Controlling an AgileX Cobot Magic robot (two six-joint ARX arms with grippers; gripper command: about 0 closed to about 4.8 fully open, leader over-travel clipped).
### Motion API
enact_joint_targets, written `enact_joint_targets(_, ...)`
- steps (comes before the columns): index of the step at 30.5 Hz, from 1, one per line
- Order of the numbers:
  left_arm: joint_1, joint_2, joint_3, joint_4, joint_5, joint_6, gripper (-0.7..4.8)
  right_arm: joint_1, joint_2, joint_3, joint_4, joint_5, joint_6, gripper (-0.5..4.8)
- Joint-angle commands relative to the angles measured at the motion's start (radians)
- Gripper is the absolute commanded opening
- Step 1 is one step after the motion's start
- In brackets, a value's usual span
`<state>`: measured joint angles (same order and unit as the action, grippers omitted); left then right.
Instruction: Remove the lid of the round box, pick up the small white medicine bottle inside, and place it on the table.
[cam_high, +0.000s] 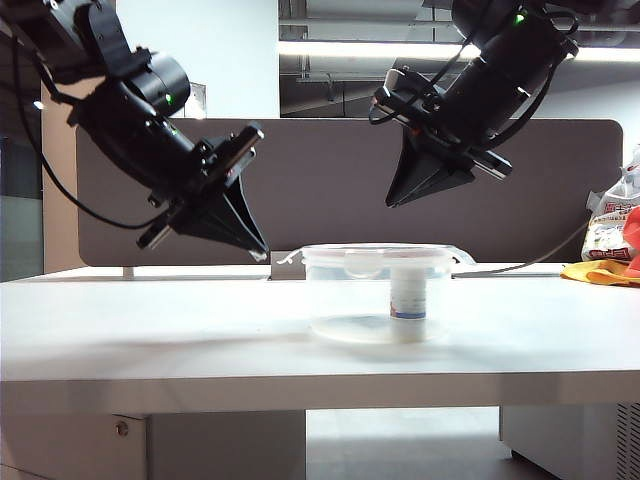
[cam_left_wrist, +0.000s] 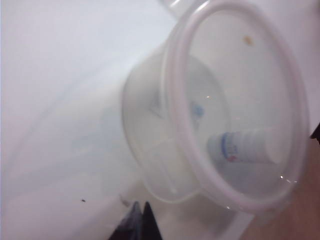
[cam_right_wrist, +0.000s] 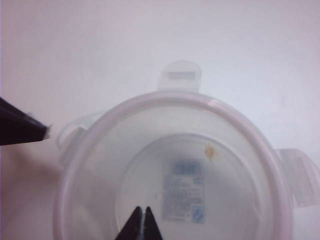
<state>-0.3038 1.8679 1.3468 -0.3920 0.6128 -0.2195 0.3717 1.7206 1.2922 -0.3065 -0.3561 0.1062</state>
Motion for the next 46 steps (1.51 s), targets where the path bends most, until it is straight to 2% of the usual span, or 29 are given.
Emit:
enact_joint_targets(1,0.011,0.029,0.002,0.032,-0.007,-0.026,-0.06,0.002,-0.004,0.006,-0.008,0.018,-0.007,-0.06)
enact_joint_targets(15,0.023,0.075,0.006,0.044,0.044,-0.028,-0.06,0.003,0.038,0.006,-0.011,0.021,-0.01,-0.06)
enact_joint_targets(28,0.02,0.097,0.006,0.124,0.208,-0.108,-0.06,0.003,0.039,0.006,-0.018,0.021,-0.01,-0.06)
enact_joint_targets(37,0.02,0.097,0.006,0.132,0.267,-0.114,-0.06,0.003,0.09,0.005,-0.063,0.021,-0.01,-0.06)
enact_joint_targets(40,0.02,0.097,0.006,0.141,0.314,-0.114,-0.06,0.003,0.09,0.005,-0.062,0.021,-0.009,-0.06)
enact_joint_targets(46,0.02,0.095,0.006,0.209,0.421,-0.182,-0.06,0.003,0.09,0.005,-0.07,0.021,-0.009,-0.06)
